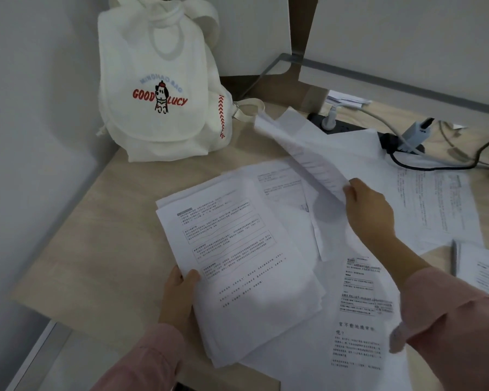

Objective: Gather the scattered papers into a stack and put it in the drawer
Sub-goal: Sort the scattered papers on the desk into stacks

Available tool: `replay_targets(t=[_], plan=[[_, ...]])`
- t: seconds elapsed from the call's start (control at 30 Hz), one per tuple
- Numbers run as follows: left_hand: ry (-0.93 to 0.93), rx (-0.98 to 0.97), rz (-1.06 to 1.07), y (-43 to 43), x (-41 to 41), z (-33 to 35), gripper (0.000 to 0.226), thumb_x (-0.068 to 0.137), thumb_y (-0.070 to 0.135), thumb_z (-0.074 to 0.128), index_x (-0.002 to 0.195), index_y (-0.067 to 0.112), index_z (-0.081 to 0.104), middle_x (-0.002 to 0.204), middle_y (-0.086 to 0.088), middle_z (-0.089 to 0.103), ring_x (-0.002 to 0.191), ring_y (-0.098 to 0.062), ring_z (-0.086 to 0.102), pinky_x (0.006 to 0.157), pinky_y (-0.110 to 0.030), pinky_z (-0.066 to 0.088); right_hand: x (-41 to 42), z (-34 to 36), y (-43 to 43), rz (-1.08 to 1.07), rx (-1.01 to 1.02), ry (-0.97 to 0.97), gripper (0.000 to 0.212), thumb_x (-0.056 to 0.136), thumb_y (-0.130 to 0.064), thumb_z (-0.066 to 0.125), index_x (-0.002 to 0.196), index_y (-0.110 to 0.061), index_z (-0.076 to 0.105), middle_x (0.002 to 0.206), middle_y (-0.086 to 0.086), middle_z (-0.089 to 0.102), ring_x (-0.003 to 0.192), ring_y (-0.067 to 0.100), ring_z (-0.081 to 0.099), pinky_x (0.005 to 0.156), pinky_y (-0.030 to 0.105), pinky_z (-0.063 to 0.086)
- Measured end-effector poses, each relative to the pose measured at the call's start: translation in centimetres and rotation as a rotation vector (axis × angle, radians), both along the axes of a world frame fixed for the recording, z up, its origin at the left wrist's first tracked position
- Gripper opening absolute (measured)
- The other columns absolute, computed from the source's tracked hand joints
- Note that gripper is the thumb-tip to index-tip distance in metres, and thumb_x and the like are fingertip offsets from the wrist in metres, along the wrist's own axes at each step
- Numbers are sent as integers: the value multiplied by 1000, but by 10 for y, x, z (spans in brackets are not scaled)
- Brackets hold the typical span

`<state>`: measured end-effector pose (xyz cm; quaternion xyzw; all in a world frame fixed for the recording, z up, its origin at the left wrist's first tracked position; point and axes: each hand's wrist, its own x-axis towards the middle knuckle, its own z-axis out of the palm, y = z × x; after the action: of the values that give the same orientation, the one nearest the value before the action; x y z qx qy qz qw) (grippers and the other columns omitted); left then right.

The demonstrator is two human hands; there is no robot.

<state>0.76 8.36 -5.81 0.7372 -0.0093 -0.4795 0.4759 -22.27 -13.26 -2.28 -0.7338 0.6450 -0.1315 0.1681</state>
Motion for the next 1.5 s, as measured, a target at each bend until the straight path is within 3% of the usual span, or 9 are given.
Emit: replay_targets(t=[0.23, 0.37, 0.47, 0.6, 0.73, 1.07, 1.23, 1.33, 1.5], plan=[[-1, 45, -51, -6, 6, 1, 34, 86, 9, 48, 118, 13, 56, 113, -6, 65, 105, -29, 60, 98, -51, 46, -1, 82, 24, -36, 214, -842, 17, 95, -20, 45, 91, -20, 61, 86, 0, 67, 79, 18, 63, 69, 28, 52], [-34, 58, -66, -12, 10, -4, 30, 81, 14, 51, 109, 12, 59, 111, -9, 65, 101, -29, 61, 96, -50, 47, -29, 85, 30, -162, 504, -1202, 20, 94, -18, 45, 103, -17, 63, 96, -2, 73, 84, 13, 70, 63, 24, 57], [-31, 46, -77, -14, 12, -7, 33, 84, 11, 49, 115, 12, 58, 113, -7, 65, 104, -29, 60, 98, -50, 46, -52, 56, 39, -266, 622, -1104, 24, 93, -19, 46, 108, -11, 63, 109, 9, 70, 90, 18, 69, 72, 31, 58], [-24, 65, -94, -12, 13, -13, 28, 80, 11, 50, 106, 8, 60, 110, -13, 66, 101, -32, 61, 95, -52, 47, -65, 22, 59, -412, 662, -826, 15, 92, -11, 50, 89, -18, 63, 97, 9, 66, 73, 14, 64, 67, 27, 46], [-14, 58, -91, -12, 12, -16, 31, 83, 8, 48, 112, 4, 58, 110, -11, 66, 101, -31, 61, 95, -46, 47, -64, 0, 75, -423, 667, -634, 19, 92, -9, 49, 106, -14, 61, 103, 11, 64, 79, 19, 61, 64, 28, 47], [38, -3, -82, -13, 8, -14, 38, 88, 17, 56, 126, 14, 54, 120, -4, 62, 109, -25, 59, 102, -46, 43, -33, -15, 110, -359, 696, -538, 31, 92, -17, 51, 123, -19, 55, 112, 12, 65, 95, 29, 64, 88, 44, 51], [51, -25, -133, -11, 5, -11, 50, 85, 25, 63, 132, 16, 48, 125, -3, 60, 112, -24, 57, 104, -47, 41, -8, -22, 126, -150, 665, -366, 34, 94, -18, 48, 126, -26, 51, 81, 3, 69, 71, 20, 64, 67, 30, 52], [-5, -11, -197, -8, 2, -9, 52, 85, 18, 62, 134, 16, 45, 126, -3, 58, 116, -25, 55, 106, -46, 40, 1, -23, 133, -6, 548, -237, 40, 96, -18, 43, 135, -26, 44, 54, -5, 47, 48, 8, 43, 46, 13, 33], [-37, -49, -256, -10, -1, 1, 47, 87, 1, 53, 130, 19, 44, 116, -2, 57, 106, -22, 55, 96, -36, 43, 9, -23, 130, 182, 475, -63, 41, 94, -8, 39, 134, -15, 44, 88, -6, 50, 78, 8, 46, 59, 10, 33]])
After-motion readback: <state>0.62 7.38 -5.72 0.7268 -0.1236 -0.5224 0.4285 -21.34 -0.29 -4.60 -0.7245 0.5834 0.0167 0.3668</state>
